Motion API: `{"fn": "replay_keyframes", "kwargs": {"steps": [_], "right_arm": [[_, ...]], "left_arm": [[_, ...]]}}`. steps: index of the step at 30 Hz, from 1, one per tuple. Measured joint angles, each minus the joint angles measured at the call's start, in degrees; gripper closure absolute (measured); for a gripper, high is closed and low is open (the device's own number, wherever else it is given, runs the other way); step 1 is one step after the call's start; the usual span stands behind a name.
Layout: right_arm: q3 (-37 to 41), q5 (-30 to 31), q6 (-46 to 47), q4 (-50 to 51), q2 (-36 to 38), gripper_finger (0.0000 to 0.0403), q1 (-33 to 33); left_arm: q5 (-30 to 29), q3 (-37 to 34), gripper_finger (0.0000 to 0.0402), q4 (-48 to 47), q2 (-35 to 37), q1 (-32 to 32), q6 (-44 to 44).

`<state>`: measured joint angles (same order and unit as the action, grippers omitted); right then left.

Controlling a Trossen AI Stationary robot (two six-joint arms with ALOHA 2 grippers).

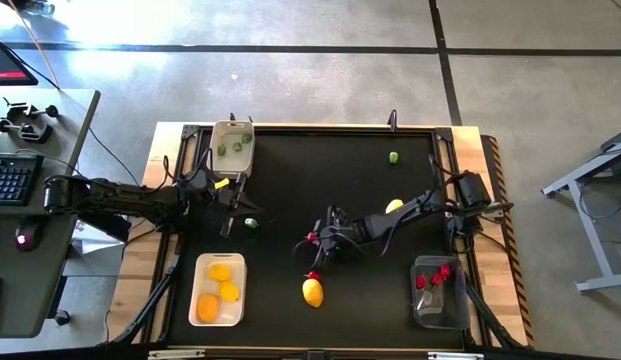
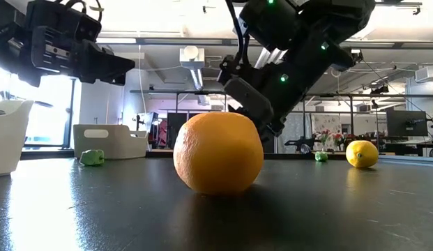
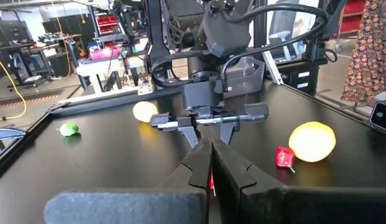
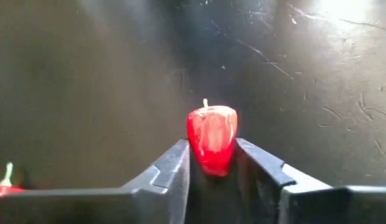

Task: Sort produce into baskets
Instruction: Put the red chili pepper into the black transparent bin

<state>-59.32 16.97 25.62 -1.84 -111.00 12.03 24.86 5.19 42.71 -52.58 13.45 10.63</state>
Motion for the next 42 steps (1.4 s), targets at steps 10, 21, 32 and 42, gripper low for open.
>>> {"fn": "replay_keyframes", "kwargs": {"steps": [10,21,32,42], "right_arm": [[-9.62,-0.96,-6.97,14.24,0.0,0.0394,-0.02],[-28.92,-4.81,5.68,56.47,3.66,0.0398,6.76],[-30.79,-18.67,43.77,86.67,15.34,0.0399,20.36],[-24.22,-18.92,62.36,91.06,20.74,0.0399,32.47]], "left_arm": [[0.0,0.0,0.0401,-1.17,-0.02,0.0,0.04],[0.02,0.0,0.0401,-1.48,0.0,0.0,0.0],[0.02,0.0,0.0402,-1.97,-0.02,0.0,0.34],[-0.14,0.0,0.0401,-1.67,-0.02,0.02,0.44]]}}
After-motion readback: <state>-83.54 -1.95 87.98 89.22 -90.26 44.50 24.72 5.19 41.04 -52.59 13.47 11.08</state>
